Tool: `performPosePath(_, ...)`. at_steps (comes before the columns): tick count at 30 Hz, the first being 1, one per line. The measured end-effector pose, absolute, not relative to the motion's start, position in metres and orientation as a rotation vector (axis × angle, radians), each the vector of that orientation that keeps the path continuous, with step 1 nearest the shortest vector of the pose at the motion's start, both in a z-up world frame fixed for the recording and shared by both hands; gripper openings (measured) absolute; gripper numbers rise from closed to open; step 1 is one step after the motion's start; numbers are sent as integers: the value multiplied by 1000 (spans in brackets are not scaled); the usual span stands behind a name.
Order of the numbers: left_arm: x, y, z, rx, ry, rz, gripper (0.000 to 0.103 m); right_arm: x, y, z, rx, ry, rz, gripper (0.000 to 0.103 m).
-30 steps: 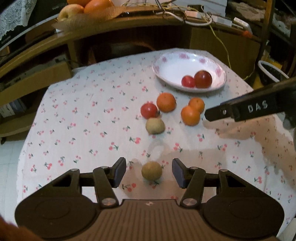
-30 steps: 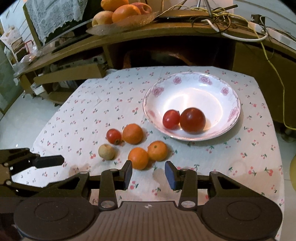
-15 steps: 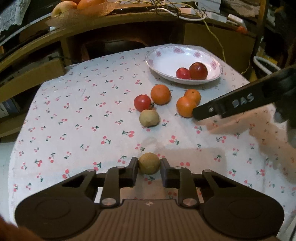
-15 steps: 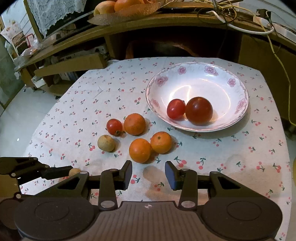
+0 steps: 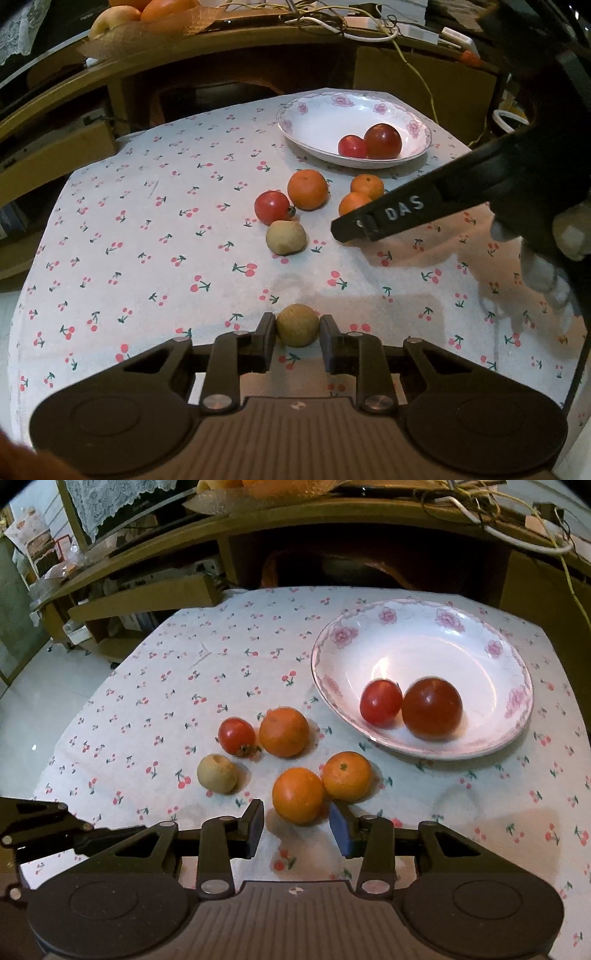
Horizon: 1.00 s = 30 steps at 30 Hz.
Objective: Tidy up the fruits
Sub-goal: 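Grasp a mandarin orange with the right tool, then carry the tan fruit and the mandarin over the white bowl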
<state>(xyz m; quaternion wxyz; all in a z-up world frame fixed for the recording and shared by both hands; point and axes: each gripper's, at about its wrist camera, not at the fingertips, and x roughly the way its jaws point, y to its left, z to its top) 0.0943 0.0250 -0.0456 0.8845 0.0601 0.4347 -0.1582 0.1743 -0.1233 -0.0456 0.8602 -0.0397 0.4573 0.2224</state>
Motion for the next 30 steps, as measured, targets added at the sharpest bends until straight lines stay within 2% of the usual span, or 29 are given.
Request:
performPosePath(3, 94, 25, -47, 135, 906, -331, 32, 176, -118, -46, -93, 952, 469, 42)
performPosePath(6, 95, 27, -47, 120, 908, -332, 32, 176, -111, -47, -143, 947, 459, 32)
performPosePath(14, 89, 28, -46, 115, 906, -362, 31, 164, -117, -45, -164, 960, 465, 31)
performPosePath(26, 75, 12, -46, 171, 901, -433, 31, 95, -140, -43, -201, 965, 427, 31)
performPosePath(30, 76, 12, -47, 173, 905, -436, 34, 91, -142, -44, -203, 955, 426, 33)
